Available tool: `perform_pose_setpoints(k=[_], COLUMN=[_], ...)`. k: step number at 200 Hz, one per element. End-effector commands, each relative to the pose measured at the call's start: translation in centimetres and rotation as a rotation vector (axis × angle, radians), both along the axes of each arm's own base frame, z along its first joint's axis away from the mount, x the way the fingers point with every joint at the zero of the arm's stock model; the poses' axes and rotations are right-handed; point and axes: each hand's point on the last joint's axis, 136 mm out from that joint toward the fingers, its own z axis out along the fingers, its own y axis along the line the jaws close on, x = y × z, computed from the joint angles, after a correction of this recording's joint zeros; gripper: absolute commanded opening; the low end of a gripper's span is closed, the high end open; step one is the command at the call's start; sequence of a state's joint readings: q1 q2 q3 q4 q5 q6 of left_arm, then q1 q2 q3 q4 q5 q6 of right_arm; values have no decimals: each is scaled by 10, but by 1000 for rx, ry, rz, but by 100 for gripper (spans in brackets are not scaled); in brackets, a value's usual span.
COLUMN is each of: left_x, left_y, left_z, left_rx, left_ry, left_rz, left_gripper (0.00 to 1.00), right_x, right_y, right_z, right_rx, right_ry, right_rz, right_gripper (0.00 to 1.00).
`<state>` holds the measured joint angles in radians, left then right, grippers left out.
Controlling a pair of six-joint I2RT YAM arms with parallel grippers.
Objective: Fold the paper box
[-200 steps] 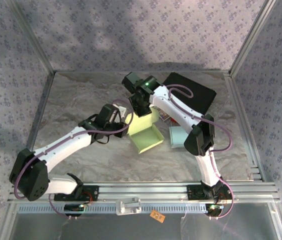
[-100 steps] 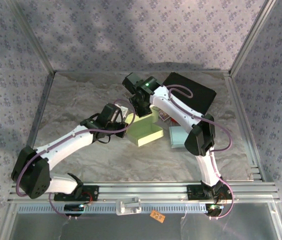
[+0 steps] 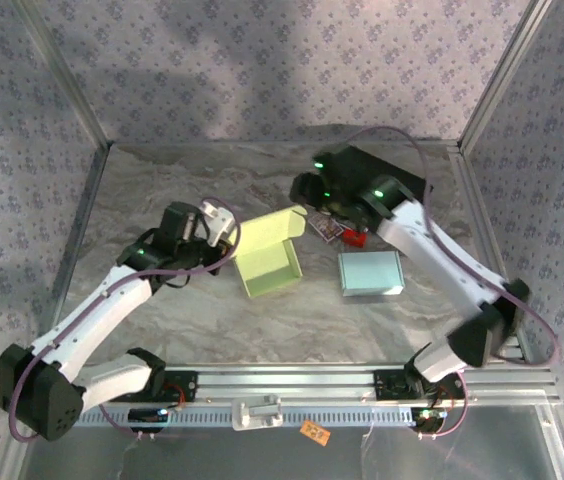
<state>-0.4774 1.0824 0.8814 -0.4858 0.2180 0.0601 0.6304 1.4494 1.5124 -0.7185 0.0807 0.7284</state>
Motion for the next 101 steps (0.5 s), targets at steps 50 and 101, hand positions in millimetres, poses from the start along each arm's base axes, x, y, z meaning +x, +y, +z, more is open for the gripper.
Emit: perform_pose_setpoints(k=[50,101], left_x=[-15,6], left_y=[-4,-5], left_z=[-35,-40], left_rx=[49,38], left_ry=[145,184], left_rz=[-306,-279], left_gripper=[0,0], right_x=[-24,14], right_y=[7,29], right_z=[-75,-118], right_rx=[-60,-1], right_ry=[-320,-229], right_rz=[674,791], right_gripper=[71,67])
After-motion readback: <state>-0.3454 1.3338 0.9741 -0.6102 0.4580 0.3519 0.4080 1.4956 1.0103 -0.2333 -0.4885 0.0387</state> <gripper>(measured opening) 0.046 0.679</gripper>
